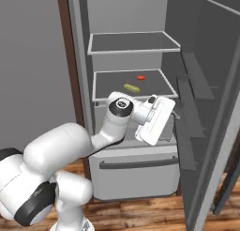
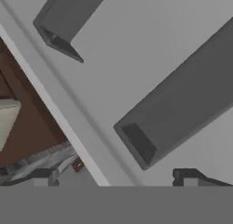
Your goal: Retrieve the butter from the fridge and place it on a plate on the dining table. Then retrieve the butter knife by the fridge and place it near the plate.
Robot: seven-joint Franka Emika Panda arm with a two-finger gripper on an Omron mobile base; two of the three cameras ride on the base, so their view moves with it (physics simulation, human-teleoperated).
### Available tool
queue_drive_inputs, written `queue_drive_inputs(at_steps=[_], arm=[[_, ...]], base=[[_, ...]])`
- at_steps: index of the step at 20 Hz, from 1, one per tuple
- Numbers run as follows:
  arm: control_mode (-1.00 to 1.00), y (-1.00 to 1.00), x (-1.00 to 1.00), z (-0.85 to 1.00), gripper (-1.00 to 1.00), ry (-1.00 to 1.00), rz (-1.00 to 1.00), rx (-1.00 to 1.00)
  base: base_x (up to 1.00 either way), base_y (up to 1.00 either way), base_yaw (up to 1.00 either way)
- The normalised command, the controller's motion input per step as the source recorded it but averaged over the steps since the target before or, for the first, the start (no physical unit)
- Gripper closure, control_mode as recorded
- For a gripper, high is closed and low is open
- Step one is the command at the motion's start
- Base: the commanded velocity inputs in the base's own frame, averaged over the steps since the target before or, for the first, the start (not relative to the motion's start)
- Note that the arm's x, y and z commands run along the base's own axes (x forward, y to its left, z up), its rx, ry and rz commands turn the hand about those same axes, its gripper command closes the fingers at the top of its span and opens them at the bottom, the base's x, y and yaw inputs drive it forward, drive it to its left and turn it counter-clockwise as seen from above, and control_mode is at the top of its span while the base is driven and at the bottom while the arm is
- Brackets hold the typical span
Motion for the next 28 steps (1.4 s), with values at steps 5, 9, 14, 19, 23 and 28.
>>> queue_drive_inputs(at_steps=[5,9,14,19,23,28], arm=[[-1.0,0.91,0.16,0.15,-1.0,0.07,0.02,0.16],[-1.0,0.69,0.7,0.0,-1.0,0.0,-0.01,0.53],[-1.0,0.38,0.56,-0.31,-1.0,-0.01,-0.09,0.94],[-1.0,0.55,0.04,-0.2,-1.0,-0.27,-0.16,0.89],[-1.0,0.25,0.01,-0.01,-1.0,-0.44,-0.41,0.68],[-1.0,0.36,-0.01,0.29,-1.0,-0.2,-0.41,0.21]], base=[[0.0,0.0,0.0],[0.0,0.0,0.0],[0.0,0.0,0.0],[0.0,0.0,0.0],[0.0,0.0,0.0],[0.0,0.0,0.0]])
